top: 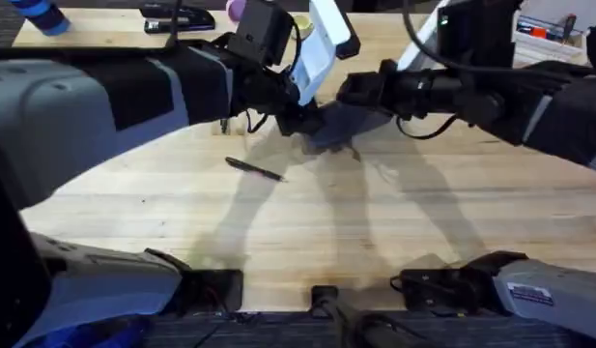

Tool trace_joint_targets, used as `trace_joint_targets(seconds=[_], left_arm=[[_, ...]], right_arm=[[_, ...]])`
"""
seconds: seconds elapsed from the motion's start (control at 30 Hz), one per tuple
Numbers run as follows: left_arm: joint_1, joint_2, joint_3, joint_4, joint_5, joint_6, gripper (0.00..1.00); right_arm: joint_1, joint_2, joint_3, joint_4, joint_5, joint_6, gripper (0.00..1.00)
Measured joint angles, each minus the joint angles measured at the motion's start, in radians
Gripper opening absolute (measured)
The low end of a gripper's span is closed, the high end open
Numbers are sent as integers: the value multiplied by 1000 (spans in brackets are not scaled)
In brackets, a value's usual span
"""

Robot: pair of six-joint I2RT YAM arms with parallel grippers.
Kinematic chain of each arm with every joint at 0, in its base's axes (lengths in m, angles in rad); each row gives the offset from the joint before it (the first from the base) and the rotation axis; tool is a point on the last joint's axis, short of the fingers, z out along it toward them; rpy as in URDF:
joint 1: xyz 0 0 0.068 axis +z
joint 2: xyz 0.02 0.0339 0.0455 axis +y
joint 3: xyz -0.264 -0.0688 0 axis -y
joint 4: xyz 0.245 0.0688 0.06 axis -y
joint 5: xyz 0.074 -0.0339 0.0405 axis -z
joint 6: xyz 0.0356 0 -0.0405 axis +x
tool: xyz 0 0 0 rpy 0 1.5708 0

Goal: Unzip the bag, pick up the pens from the table one at a time and place them inside, then zip the bag closed.

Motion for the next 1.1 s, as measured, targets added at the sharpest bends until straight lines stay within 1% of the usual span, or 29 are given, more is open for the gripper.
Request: trace_joint_targets(seconds=[0.23, 0.47, 0.7, 0.9, 0.93, 0.97, 1.03, 1.1], left_arm=[[0, 0, 0, 0, 1, 0, 107], [0, 0, 0, -1, 4, 0, 108], [2, 0, 0, -4, 1, 4, 108], [5, 0, 0, -7, -2, 8, 112], [5, 0, 0, -7, -2, 8, 112], [5, 0, 0, -9, -2, 13, 113], [7, 0, 0, -13, -1, 18, 113], [13, 0, 0, -17, 6, 27, 113]], right_arm=[[57, 0, 0, 0, 5, -104, 33], [121, 0, 0, -1, 28, -290, 32], [150, 0, 0, 9, 61, -462, 32], [166, 0, 1, 15, 86, -537, 35], [166, 0, 1, 16, 86, -541, 85], [166, 0, 1, 19, 94, -546, 212], [161, 0, 8, 24, 122, -563, 518], [148, 0, 11, 18, 157, -569, 797]])
